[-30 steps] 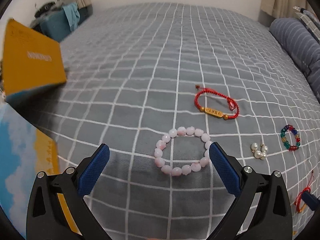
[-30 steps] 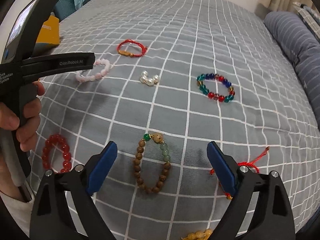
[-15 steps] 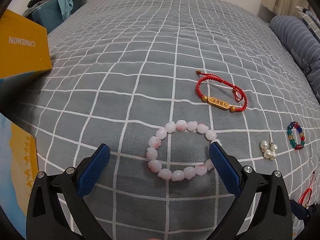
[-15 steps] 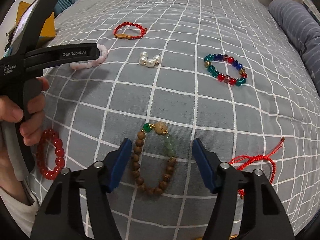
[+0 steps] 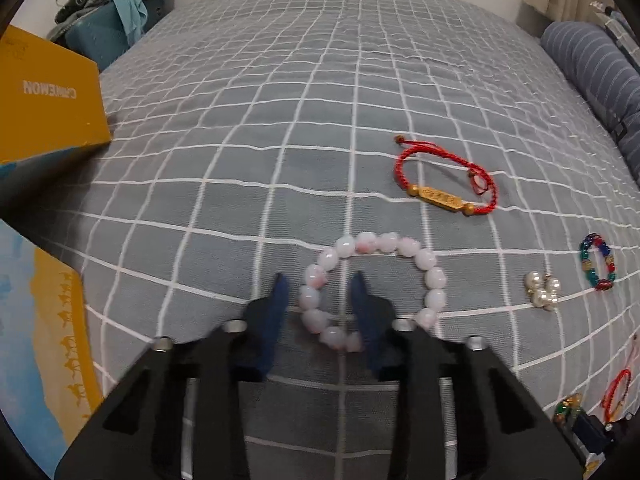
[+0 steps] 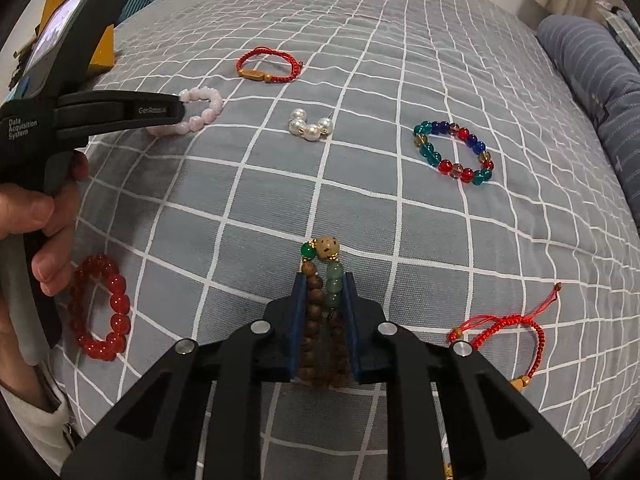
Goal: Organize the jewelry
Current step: 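Close both tools on their bracelets and lift them off the bed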
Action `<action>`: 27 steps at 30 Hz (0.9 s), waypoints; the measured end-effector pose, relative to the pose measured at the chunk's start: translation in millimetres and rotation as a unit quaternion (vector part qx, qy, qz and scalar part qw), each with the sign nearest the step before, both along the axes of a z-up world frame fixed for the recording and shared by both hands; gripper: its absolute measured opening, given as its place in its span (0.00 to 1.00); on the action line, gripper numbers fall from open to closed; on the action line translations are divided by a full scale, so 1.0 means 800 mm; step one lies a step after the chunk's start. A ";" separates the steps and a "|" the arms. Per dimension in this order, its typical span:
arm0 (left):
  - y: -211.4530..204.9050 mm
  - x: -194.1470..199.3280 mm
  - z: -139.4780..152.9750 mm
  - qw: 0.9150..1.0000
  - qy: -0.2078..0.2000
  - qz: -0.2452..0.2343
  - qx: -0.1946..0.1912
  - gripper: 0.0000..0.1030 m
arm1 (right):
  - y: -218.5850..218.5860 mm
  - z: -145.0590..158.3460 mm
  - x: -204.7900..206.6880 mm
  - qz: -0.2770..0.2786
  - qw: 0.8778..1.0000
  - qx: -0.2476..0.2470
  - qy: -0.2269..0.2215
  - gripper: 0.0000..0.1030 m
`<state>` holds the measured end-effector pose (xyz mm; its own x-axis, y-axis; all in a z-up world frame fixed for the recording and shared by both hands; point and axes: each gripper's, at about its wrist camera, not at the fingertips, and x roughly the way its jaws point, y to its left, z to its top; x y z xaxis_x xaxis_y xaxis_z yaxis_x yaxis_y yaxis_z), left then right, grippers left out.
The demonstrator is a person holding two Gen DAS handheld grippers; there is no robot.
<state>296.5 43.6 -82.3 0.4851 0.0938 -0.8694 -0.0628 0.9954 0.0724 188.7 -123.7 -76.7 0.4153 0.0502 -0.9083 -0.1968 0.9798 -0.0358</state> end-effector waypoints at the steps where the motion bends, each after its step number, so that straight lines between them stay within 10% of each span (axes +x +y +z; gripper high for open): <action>1: 0.002 0.000 0.001 1.000 0.001 0.003 0.001 0.12 | 0.000 0.001 0.000 0.000 1.000 0.000 0.000 0.16; 27: -0.017 -0.051 0.089 0.995 -0.077 -0.030 -0.055 0.11 | -0.013 0.029 -0.005 -0.020 0.999 0.011 -0.037 0.15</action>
